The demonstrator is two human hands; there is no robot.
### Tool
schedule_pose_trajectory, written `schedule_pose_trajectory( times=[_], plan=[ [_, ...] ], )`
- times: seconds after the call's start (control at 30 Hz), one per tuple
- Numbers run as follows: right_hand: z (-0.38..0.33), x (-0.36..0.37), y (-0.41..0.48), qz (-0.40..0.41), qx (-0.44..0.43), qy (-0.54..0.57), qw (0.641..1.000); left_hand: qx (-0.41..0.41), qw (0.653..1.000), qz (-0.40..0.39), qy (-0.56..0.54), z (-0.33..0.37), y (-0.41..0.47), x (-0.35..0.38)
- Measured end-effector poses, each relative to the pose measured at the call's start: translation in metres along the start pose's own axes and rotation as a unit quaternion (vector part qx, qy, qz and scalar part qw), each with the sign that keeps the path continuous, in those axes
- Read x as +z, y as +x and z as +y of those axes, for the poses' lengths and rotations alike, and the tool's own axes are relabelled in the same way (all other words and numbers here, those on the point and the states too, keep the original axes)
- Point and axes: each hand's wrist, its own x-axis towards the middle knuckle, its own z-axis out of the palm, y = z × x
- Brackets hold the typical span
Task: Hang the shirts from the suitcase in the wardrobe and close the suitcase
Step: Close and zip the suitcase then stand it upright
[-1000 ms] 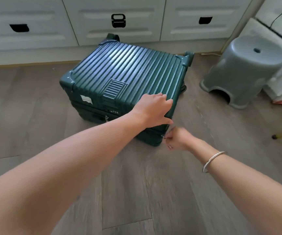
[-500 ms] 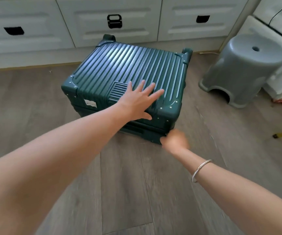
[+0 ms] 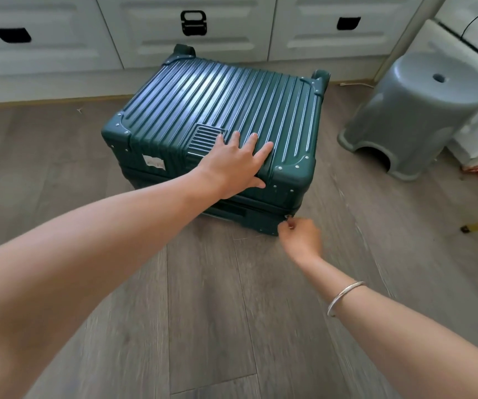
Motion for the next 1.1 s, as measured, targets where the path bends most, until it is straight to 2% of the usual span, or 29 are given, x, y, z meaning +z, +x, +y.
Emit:
schedule_pose_trajectory(
  times=[0.13, 0.33, 0.43, 0.5, 0.73, 0.93, 1.1],
  plan=[
    [0.030, -0.024, 0.022, 0.039, 0.000, -0.024, 0.999, -0.014, 1.000, 0.004, -0.012, 0.016, 0.015, 0.001],
    [0.033, -0.041, 0.044, 0.097, 0.027, -0.060, 0.993, -0.038, 0.997, 0.020, -0.060, 0.028, 0.031, -0.005],
    [0.038, -0.047, 0.049, 0.127, -0.055, -0.196, 0.971, -0.043, 0.997, 0.026, -0.062, 0.031, 0.033, -0.003],
    [0.041, -0.047, 0.047, 0.137, -0.093, -0.242, 0.956, -0.043, 0.996, 0.029, -0.065, 0.031, 0.033, 0.000],
    [0.019, -0.020, 0.017, 0.099, -0.129, -0.205, 0.965, -0.053, 0.995, 0.040, -0.072, 0.029, 0.029, 0.002],
    [-0.036, 0.010, 0.014, -0.013, -0.164, -0.181, 0.970, -0.054, 0.994, 0.017, -0.093, 0.029, 0.025, 0.000],
    [-0.079, 0.032, 0.012, -0.090, -0.195, -0.187, 0.959, 0.034, 0.985, -0.008, -0.171, -0.012, 0.013, -0.001]
  ],
)
